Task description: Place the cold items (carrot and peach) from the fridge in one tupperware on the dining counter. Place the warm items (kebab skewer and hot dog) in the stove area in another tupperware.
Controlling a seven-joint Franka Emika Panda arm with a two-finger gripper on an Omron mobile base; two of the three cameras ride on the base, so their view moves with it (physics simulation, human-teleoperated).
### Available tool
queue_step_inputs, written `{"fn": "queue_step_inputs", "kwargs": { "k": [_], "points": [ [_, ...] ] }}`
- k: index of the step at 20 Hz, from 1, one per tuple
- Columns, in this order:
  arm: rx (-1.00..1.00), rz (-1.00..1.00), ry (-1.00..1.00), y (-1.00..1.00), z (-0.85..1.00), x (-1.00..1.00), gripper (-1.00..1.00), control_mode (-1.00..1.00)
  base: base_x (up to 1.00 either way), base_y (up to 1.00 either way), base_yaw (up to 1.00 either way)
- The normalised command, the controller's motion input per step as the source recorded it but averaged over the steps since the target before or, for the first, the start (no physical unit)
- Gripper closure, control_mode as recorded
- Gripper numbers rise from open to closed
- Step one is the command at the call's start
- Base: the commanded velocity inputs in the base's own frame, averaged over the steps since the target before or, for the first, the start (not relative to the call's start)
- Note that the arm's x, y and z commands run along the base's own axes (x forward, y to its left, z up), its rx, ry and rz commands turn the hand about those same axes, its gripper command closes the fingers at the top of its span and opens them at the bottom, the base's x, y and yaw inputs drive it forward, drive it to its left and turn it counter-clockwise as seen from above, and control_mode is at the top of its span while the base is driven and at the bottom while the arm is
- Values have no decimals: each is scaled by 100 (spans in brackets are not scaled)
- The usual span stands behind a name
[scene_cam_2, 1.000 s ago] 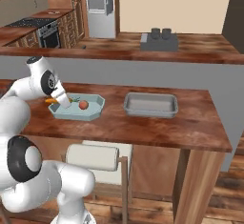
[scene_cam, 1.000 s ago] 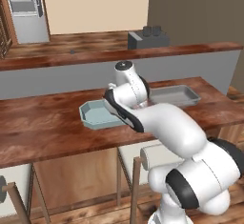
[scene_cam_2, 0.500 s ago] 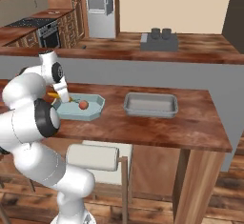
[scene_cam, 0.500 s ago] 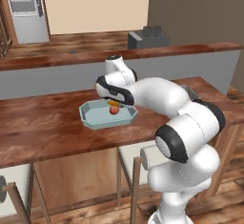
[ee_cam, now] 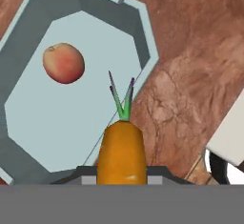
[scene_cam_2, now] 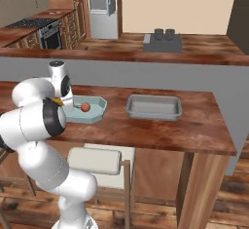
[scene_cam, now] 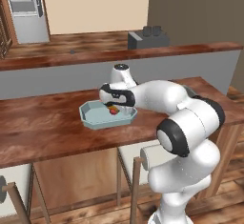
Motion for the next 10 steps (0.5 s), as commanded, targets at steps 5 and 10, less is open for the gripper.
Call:
{"fn": "queue_step_inputs", "kwargs": {
  "k": [5,10],
  "points": [
    [1,-4,-5,5,-20,31,100,-100,0,0,0],
    [0,-1,7,0,0,61,100,-100,0,0,0]
  ]
}}
